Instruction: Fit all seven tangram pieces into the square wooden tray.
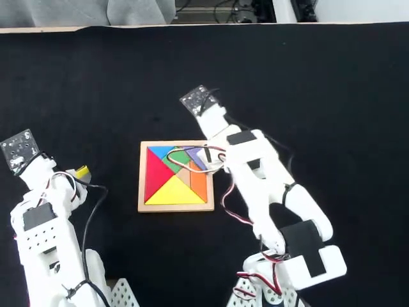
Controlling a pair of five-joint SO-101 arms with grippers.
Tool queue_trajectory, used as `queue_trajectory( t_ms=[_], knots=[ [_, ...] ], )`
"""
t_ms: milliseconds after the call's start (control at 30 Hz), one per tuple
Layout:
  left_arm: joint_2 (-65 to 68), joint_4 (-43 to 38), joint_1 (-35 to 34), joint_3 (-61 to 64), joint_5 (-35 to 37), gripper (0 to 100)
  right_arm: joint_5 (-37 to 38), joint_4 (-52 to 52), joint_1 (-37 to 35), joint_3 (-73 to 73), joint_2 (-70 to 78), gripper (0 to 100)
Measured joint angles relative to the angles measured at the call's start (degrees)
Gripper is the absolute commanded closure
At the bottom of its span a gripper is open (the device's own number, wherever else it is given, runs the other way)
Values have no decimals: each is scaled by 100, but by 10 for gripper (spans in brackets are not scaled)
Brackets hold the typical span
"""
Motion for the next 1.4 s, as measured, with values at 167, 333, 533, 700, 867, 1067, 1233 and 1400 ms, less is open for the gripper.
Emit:
queue_trajectory(
  t_ms=[167,333,533,700,867,1067,1233,1400],
  knots=[
    [0,0,0,0,0,700,0,-53,0,-88,334,987],
    [0,-9,0,0,0,700,0,-26,0,-475,607,988],
    [0,-9,0,0,0,700,0,299,0,-501,105,988],
    [-44,-246,18,114,0,697,9,563,440,-70,-1257,987],
    [-70,-941,615,132,18,698,-255,826,1011,334,-3349,987],
    [-862,149,800,-1653,18,697,-387,1055,1284,545,-6066,987],
    [-2286,1574,1134,-2840,26,697,-536,1767,1301,545,-8308,986],
    [-4044,2752,1776,-2629,-703,701,-791,2277,1284,782,-9864,951]
  ],
)
